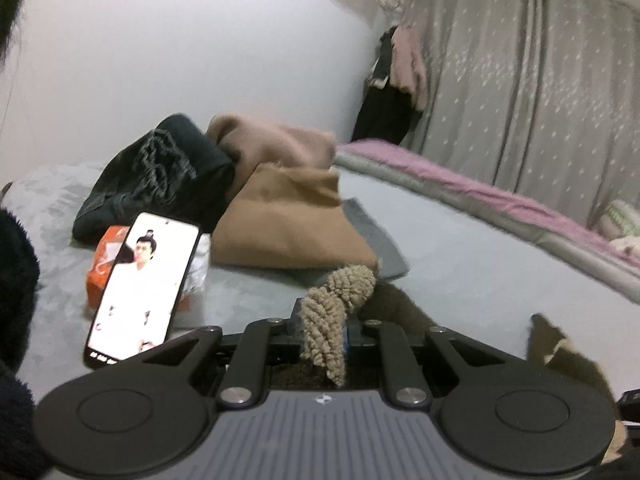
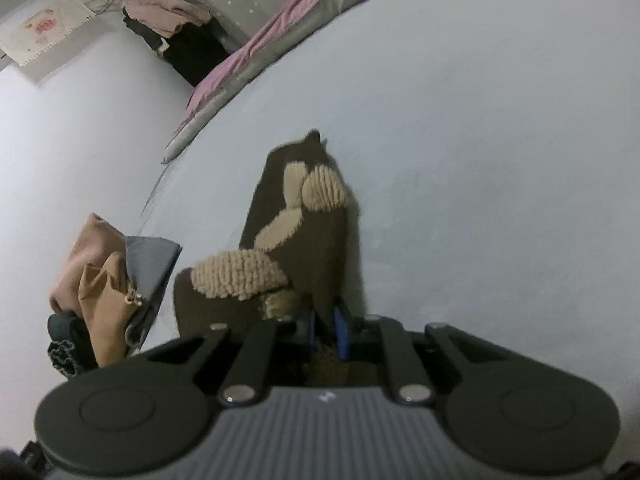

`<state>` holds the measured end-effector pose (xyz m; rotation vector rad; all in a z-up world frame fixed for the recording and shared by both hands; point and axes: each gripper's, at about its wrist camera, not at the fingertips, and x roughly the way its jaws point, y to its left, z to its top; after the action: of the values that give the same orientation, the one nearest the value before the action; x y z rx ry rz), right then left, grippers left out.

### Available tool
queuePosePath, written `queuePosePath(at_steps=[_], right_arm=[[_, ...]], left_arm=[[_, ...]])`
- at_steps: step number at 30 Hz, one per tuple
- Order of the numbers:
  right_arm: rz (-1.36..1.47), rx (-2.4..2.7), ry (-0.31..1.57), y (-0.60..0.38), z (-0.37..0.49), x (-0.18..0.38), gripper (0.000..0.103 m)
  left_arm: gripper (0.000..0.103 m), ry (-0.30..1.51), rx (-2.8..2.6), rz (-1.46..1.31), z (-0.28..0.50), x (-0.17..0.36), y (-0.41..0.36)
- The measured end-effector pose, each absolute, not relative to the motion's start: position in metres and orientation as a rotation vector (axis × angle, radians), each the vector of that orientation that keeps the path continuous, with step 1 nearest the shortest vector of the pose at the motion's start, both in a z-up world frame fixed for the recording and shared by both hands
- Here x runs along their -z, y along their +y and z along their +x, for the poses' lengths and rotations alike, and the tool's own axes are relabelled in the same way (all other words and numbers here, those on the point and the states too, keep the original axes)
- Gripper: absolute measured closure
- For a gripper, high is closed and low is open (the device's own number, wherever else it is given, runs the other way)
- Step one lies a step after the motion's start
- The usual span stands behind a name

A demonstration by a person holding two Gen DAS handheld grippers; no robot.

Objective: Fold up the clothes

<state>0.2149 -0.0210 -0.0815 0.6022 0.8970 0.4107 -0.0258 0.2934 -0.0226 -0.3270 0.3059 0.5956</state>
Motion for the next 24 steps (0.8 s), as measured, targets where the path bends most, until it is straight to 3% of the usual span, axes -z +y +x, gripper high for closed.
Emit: queuePosePath(at_steps=[11,24], right_arm=[[0.509,-0.155,0.625,-0.106,0.174,0.007,0.094],[0.413,0.140,0.510,-0.229,0.114,-0.032,0.095]], left_arm=[[0.089,0.247,-0.515,-0.357,-0.023,0.015,0.284],[0.089,0.265,-0.437,-0.347,-0.006,0.010,0.252]])
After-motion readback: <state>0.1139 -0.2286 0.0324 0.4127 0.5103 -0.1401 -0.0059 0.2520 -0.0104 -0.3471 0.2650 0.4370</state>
